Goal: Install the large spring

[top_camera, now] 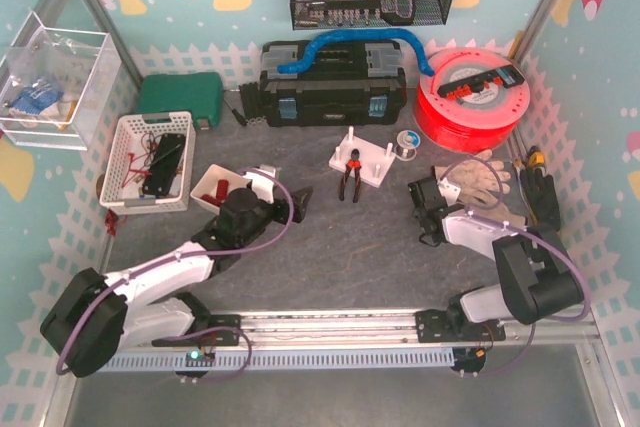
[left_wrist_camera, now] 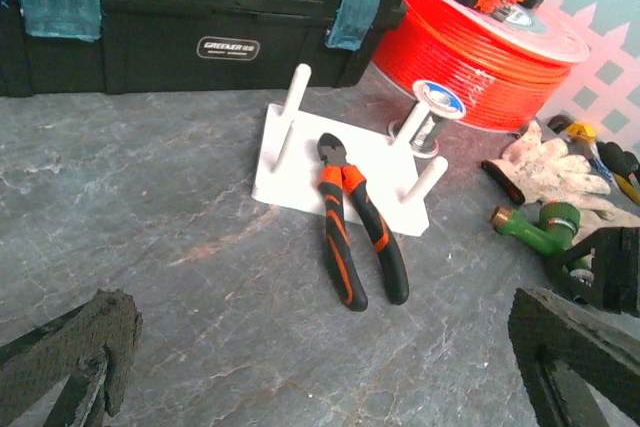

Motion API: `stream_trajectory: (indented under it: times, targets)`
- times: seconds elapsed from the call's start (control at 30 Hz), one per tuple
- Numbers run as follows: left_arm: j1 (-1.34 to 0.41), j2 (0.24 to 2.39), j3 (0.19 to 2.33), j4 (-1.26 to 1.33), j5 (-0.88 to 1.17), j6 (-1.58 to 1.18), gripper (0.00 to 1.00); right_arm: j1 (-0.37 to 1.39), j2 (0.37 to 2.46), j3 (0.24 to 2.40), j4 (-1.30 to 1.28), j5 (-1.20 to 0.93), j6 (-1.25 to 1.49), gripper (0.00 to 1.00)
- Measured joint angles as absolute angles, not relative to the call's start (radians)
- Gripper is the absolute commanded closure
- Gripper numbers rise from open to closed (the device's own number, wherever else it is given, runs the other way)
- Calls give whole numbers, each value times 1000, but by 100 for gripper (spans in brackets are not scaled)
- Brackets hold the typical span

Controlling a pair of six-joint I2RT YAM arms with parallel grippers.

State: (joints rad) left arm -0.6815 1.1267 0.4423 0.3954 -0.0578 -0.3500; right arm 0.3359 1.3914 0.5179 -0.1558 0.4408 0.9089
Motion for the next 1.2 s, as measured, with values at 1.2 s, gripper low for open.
stream_trajectory:
  times: [1.2]
  targets:
    - [-761, 1139, 400, 486, -54, -265, 1, 624, 1437, 538, 331, 202, 686, 57]
